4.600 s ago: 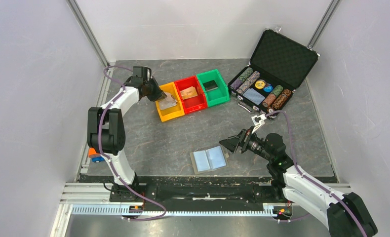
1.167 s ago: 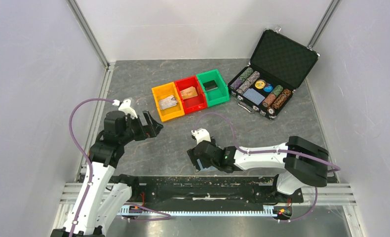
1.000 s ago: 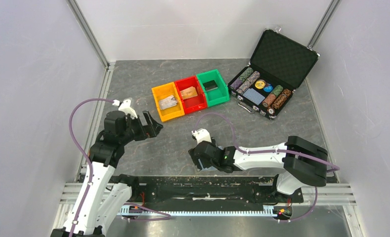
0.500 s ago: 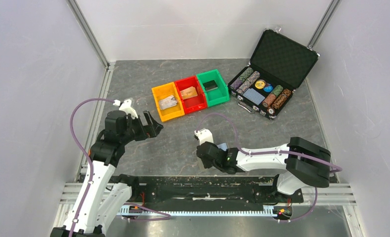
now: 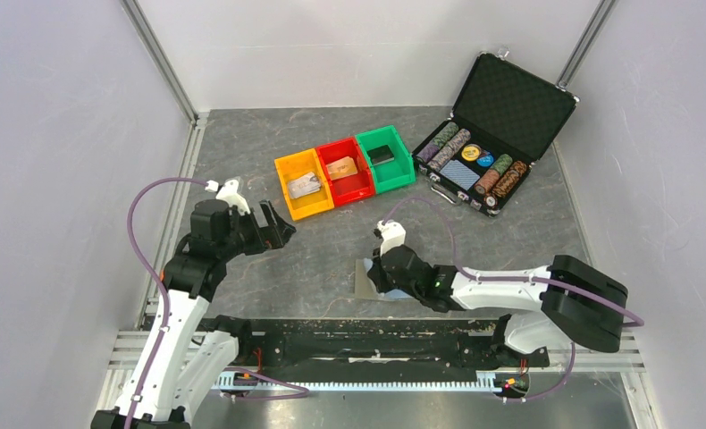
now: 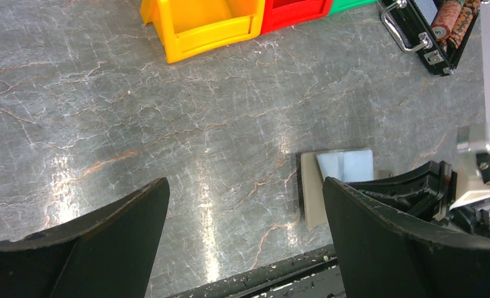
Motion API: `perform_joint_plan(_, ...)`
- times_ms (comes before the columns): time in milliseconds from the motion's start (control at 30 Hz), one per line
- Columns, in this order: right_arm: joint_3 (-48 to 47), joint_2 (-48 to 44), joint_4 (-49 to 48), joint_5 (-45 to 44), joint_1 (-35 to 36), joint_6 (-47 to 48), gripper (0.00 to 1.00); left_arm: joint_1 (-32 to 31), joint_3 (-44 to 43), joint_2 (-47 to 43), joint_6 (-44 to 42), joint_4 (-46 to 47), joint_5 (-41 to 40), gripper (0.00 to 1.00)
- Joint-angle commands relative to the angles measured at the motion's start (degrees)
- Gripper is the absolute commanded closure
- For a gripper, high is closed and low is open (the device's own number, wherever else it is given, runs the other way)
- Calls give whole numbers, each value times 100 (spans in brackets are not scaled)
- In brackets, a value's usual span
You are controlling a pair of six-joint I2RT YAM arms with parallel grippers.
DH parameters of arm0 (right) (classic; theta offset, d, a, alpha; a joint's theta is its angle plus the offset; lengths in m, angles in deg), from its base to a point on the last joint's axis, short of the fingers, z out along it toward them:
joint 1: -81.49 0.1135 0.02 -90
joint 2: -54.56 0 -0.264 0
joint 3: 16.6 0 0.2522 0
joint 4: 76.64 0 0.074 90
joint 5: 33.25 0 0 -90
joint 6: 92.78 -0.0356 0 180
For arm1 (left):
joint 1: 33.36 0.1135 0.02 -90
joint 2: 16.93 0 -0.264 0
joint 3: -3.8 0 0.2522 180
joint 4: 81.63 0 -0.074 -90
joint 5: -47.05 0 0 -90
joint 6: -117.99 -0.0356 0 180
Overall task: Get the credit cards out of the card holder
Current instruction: Move the card holder to the center of the board.
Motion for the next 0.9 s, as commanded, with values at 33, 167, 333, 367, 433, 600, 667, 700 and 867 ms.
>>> perform_joint_plan(33, -135, 13, -546, -350, -232, 204, 99, -11, -12, 52, -243, 93, -16, 0)
perform_joint_plan(167, -628, 477, -597, -430, -390, 390, 94, -10, -13, 70, -256, 93, -36, 0)
perform_joint_plan(333, -1102, 847, -586, -259, -424, 669, 86, -10, 2, 46, -250, 95, -91, 0)
perform_joint_plan(367, -1168, 880, -542, -171, -418, 712, 84, -4, -2, 51, -250, 93, -100, 0)
perform_joint_plan(433, -1243, 896, -555, 102, -419, 801, 82, -3, -14, 61, -253, 94, -95, 0)
perform_joint_plan(600, -1305, 1010, -534, 606, -414, 906, 81, -9, -13, 62, -258, 93, -94, 0)
perform_joint_plan(667, -1335, 1086, -529, 817, -415, 912, 81, -9, -11, 68, -261, 98, -96, 0)
perform_joint_plan(700, -1365, 1105, -494, 891, -402, 922, 81, -4, -9, 69, -263, 94, -96, 0)
perform_joint_plan(867, -1433, 721, -26, 664, -405, 1082, 66, -11, -26, 61, -279, 100, 17, 0)
